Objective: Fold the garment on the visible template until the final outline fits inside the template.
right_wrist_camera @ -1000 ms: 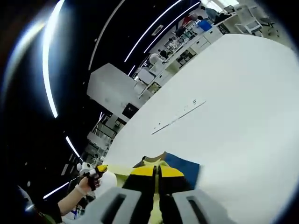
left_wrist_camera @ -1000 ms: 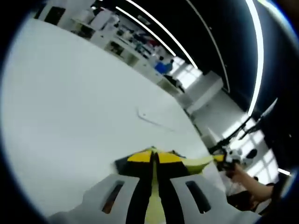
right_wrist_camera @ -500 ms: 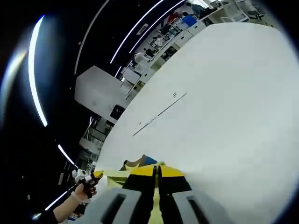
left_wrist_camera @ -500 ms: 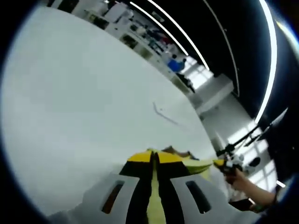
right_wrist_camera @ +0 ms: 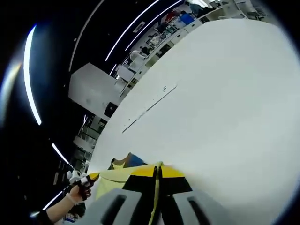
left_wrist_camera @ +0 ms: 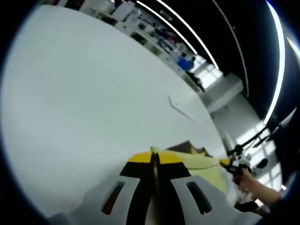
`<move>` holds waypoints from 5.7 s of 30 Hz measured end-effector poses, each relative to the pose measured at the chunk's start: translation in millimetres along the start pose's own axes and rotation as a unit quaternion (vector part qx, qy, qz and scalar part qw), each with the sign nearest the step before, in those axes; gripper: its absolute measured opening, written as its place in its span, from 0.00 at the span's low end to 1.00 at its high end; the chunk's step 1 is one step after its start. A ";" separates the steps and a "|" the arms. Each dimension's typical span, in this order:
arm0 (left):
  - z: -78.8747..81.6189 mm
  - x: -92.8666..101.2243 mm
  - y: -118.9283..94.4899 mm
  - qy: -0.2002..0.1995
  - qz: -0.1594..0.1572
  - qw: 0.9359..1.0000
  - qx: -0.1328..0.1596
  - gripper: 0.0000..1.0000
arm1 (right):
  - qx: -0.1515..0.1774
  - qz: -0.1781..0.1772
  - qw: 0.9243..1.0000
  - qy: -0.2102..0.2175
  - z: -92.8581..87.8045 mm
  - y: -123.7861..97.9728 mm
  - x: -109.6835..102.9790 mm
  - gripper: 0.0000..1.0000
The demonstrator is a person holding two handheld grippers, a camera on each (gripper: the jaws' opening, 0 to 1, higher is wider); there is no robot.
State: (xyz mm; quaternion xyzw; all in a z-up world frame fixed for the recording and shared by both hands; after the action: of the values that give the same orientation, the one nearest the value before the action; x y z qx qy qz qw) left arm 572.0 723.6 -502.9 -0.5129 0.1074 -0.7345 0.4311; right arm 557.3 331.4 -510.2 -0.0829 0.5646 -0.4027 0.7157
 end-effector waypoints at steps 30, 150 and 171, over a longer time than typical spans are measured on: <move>17.6 11.9 -23.5 0.291 0.062 0.955 0.007 0.35 | -0.027 -0.049 0.964 -0.260 -12.8 -23.2 -23.8 0.49; 3.6 58.7 -15.6 0.433 0.042 0.899 -0.051 0.92 | -0.022 -0.084 0.908 -0.409 -4.2 -10.4 -44.8 0.70; -38.6 67.3 -56.4 0.409 0.003 0.910 -0.072 0.97 | 0.000 -0.078 0.916 -0.395 -43.4 -53.5 -55.4 0.63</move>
State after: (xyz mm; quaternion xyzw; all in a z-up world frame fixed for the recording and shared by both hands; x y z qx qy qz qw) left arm 502.9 696.7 -442.0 -0.1968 0.3283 -0.8692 0.3131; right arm 491.4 347.7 -453.6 -0.2785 0.2279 -0.3916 0.8468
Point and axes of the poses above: the point that each gripper's makers call its tool centre point, and the gripper's own axes: y roughly forward along the fingers, x roughly to its right, z roughly out of its top, the point moved 2 cm from there along -y, roughly backward along the fingers, and after that the axes turned 13 degrees about -x, right-handed, at the moved point
